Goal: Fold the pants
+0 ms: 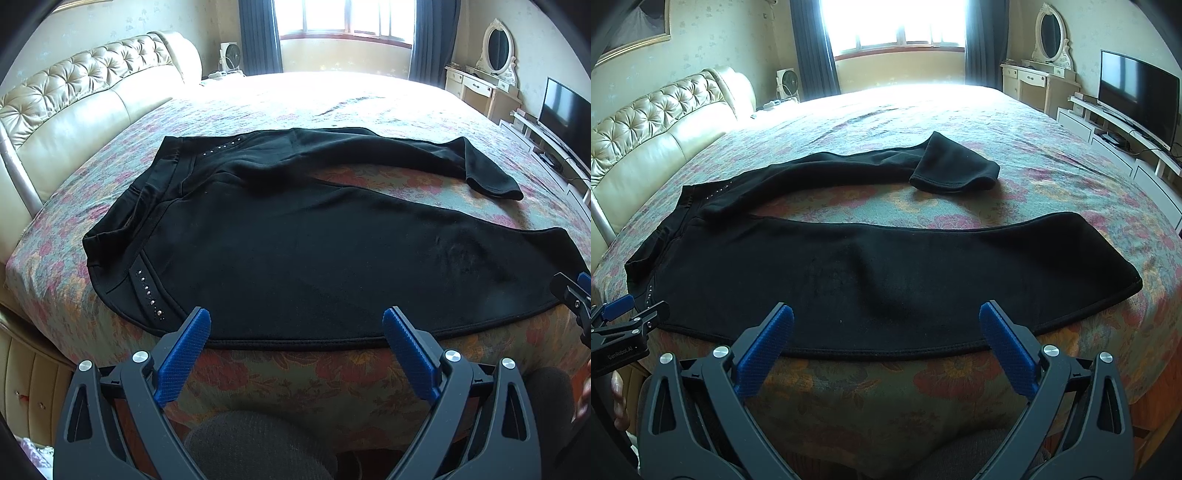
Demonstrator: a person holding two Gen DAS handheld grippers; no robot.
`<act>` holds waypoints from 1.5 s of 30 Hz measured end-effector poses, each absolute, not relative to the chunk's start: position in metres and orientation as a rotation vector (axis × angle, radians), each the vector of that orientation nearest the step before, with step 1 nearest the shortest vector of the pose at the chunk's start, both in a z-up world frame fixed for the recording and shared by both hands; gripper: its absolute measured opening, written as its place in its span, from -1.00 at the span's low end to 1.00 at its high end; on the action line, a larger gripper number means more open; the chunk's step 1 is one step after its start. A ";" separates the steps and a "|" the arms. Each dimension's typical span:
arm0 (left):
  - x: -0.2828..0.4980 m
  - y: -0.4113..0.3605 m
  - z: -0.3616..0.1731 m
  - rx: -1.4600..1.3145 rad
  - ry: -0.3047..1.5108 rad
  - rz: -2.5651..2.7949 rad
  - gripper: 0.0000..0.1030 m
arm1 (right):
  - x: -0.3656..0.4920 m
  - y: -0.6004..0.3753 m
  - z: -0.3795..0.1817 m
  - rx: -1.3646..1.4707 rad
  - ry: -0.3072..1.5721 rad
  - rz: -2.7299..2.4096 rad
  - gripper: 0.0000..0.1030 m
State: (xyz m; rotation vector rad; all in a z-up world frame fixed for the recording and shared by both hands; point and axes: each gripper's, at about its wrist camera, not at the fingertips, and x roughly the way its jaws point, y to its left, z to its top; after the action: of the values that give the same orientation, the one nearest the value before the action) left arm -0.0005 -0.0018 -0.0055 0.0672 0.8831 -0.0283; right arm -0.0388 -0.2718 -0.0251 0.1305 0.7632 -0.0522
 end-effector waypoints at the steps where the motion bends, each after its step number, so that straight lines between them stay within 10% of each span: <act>1: 0.000 -0.002 -0.005 0.068 0.882 -0.027 0.82 | -0.039 -0.272 -0.025 0.130 0.763 -0.052 0.96; 45: 0.008 0.008 -0.004 0.019 0.900 -0.044 0.82 | -0.021 -0.268 -0.037 0.122 0.809 -0.022 0.96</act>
State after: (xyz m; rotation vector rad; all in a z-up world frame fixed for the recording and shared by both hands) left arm 0.0077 0.0079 -0.0035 0.0188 0.9005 -0.0435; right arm -0.0208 -0.2679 -0.0368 0.1218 0.8085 -0.0220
